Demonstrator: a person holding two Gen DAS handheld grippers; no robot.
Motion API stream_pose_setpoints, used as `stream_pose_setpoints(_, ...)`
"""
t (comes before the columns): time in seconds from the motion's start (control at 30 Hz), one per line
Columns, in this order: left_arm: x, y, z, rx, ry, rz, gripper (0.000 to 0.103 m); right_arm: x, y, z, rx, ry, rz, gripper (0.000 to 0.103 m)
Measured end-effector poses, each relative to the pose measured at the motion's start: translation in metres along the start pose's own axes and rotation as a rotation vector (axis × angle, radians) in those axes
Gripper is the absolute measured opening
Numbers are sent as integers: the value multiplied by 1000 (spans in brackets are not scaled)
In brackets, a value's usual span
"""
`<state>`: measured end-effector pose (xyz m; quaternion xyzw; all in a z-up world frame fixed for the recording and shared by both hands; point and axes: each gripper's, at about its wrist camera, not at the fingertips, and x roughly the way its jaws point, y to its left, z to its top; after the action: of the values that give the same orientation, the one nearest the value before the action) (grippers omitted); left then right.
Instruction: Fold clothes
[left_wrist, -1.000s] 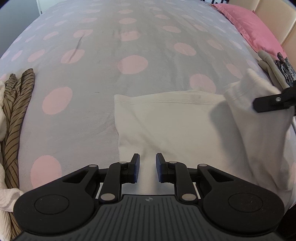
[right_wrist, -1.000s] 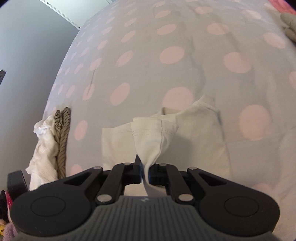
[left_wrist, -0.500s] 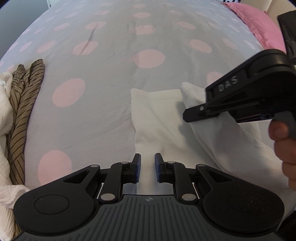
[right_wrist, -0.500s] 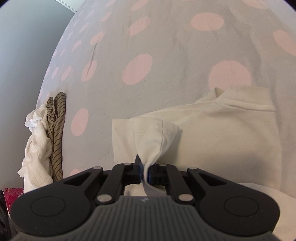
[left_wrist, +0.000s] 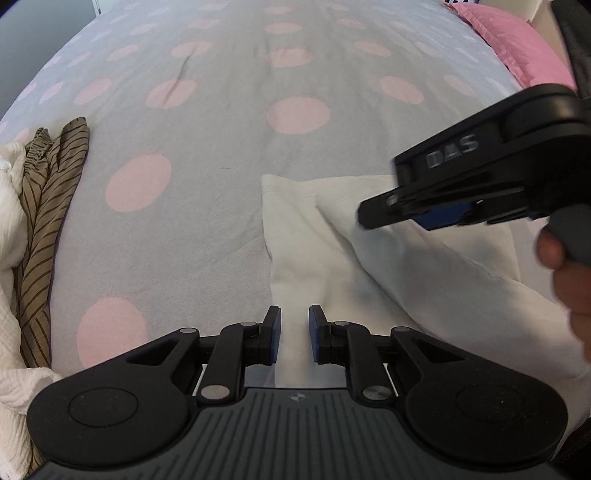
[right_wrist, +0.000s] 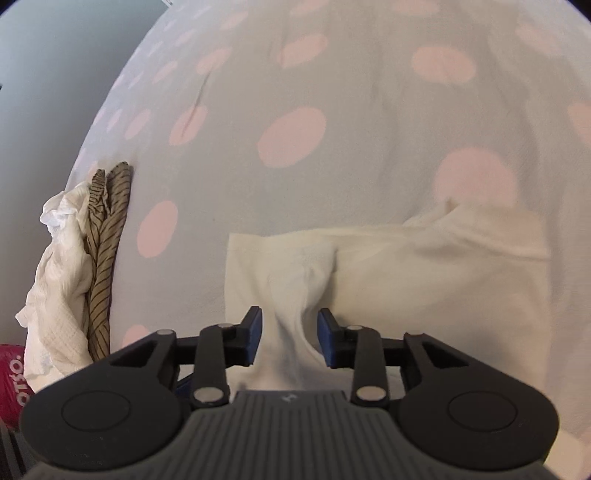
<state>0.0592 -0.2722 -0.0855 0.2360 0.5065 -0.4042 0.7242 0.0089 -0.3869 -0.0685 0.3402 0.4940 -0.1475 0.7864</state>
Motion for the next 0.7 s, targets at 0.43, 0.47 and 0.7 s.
stream_pose_setpoints(0.43, -16, -25, -16, 57, 14, -12, 14, -105, -95, -52, 38, -58, -125, 41)
stream_pose_setpoints(0.47, -18, -26, -17, 61, 14, -14, 14, -109, -103, -59, 50, -55, -131, 41)
stream_pose_setpoints(0.7, -24, -34, -28, 81, 15, -10, 14, -111, -172, -104, 222, -20, -103, 43)
